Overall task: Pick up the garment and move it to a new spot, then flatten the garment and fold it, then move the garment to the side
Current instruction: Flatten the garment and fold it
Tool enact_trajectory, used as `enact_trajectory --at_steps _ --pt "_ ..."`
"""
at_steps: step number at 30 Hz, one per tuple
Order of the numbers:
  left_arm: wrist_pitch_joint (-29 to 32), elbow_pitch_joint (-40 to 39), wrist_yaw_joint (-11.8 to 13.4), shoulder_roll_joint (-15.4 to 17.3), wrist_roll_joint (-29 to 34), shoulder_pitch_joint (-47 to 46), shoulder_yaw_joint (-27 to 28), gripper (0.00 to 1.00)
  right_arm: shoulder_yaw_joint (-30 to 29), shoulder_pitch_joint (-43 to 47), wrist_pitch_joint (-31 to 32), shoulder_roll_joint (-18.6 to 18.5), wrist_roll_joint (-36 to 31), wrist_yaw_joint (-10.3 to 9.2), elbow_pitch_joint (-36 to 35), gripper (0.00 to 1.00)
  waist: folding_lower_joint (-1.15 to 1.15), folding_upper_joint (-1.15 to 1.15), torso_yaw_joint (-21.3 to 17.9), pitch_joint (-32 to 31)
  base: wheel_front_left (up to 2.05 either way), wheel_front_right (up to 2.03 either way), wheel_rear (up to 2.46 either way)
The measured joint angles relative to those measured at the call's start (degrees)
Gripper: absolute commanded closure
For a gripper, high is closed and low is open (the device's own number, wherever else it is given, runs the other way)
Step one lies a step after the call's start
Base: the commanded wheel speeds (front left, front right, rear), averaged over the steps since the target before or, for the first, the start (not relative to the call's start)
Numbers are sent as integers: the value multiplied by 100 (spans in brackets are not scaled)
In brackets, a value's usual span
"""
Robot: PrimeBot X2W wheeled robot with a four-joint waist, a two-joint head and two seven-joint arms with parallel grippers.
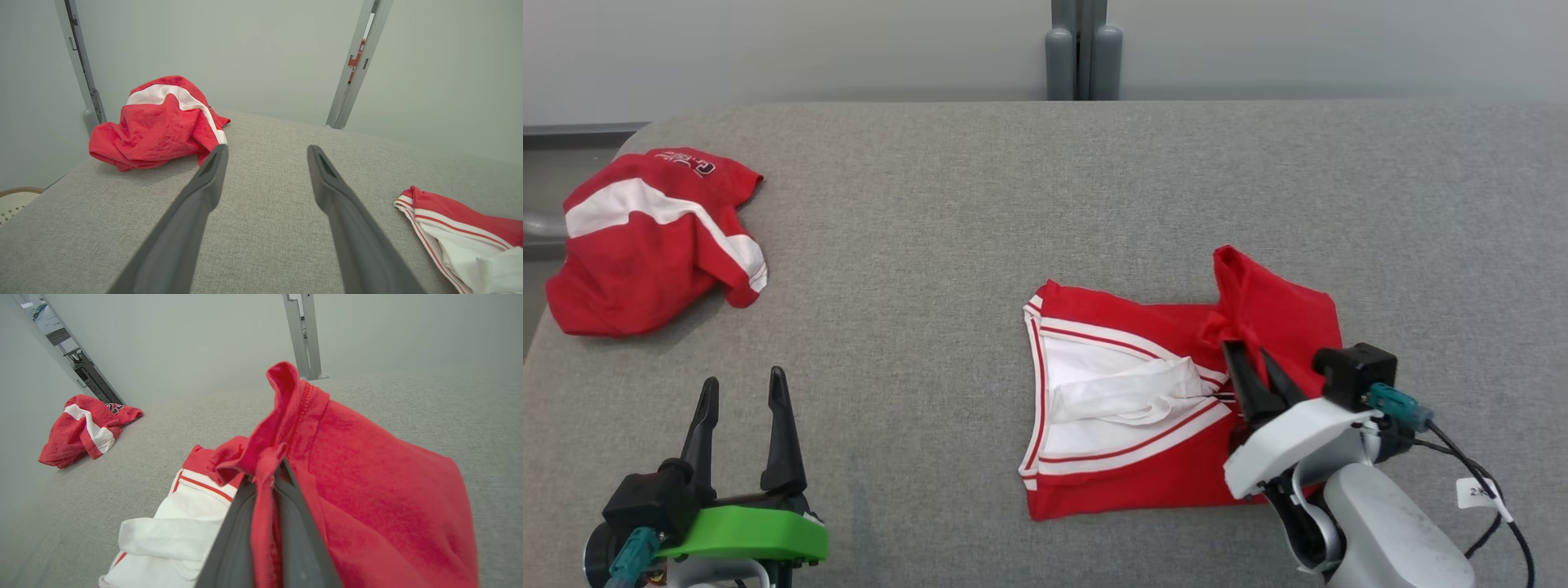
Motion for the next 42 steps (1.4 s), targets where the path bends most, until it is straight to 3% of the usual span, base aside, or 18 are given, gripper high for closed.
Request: enact_trajectory --at_steps 8,22,23,24,28,32,42 --pt "0 99 14 0 -60 -202 -205 0 713 -431 33 367 56 0 387 100 0 0 257 171 0 0 0" --pt "-1 154 74 0 -210 -333 -371 0 1478 -789 -93 513 605 -2 1011 100 0 0 511 339 0 0 0" --pt "-1 160 76 0 -214 -333 -382 0 1551 -789 -97 521 667 -2 1044 58 0 0 511 334 0 0 0" --pt "0 166 78 0 -216 -333 -390 0 1595 -793 -109 528 710 -2 1065 0 0 0 509 329 0 0 0" --pt "0 188 88 0 -218 -333 -412 0 1529 -907 -120 528 680 -2 1070 0 0 0 462 294 0 0 0" --pt "-1 191 91 0 -214 -325 -369 0 1111 -887 -143 336 459 -2 530 0 0 0 383 240 0 0 0" --pt "-1 108 101 -2 -177 -216 -255 0 -503 155 -143 -388 -132 -2 -922 0 0 0 114 92 0 0 0"
